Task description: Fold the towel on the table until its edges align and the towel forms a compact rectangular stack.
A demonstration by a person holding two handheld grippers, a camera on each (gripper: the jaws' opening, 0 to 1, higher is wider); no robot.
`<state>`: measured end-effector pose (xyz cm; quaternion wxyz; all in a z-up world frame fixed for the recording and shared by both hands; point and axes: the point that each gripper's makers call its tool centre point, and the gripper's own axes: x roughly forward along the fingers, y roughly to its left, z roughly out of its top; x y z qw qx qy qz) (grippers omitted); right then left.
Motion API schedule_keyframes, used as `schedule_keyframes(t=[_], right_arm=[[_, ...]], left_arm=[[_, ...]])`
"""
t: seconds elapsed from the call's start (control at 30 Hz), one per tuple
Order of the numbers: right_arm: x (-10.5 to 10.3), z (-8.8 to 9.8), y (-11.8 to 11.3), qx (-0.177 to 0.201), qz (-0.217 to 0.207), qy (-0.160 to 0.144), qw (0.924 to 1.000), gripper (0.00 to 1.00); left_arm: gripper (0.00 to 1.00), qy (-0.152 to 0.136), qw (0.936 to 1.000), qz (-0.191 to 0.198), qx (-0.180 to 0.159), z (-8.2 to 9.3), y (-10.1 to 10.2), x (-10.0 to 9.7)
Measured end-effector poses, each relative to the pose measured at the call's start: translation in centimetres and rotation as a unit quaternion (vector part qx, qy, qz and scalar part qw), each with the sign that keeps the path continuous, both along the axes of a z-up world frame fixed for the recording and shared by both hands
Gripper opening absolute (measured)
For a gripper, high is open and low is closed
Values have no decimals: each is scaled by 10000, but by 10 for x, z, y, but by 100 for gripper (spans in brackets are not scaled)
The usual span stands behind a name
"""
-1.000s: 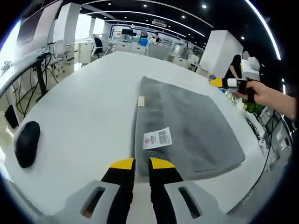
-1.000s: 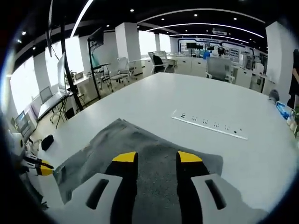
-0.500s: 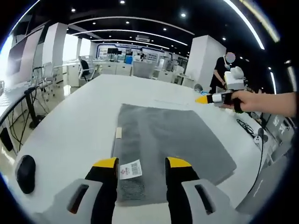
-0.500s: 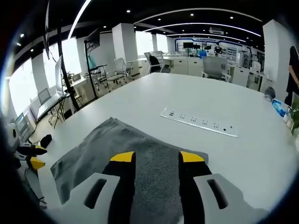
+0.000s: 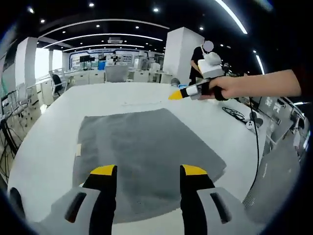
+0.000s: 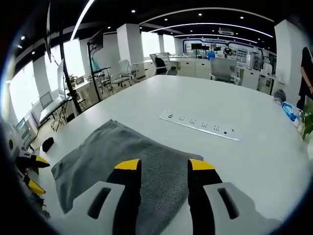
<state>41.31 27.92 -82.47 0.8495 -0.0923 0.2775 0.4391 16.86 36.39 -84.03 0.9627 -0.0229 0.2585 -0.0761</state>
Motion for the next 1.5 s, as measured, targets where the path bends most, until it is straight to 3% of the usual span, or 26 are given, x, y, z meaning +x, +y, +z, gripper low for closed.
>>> schedule_keyframes(t=[0.4, 0.77, 1.07, 1.5], right_arm=[[-4, 4, -13, -59, 91, -12, 9999, 37], [5, 0, -24, -69, 121, 39, 9999, 37], [11, -12, -40, -196, 170, 112, 9996, 36], [21, -37, -39, -271, 312, 274, 9988, 32]], left_arm=[[57, 13, 9951, -990, 77, 1, -81, 13], [57, 122, 9832, -1804, 263, -12, -145, 23], [53, 310, 9730, -2258, 373, -32, -177, 25], [34, 536, 9690, -2347, 553, -50, -200, 27]])
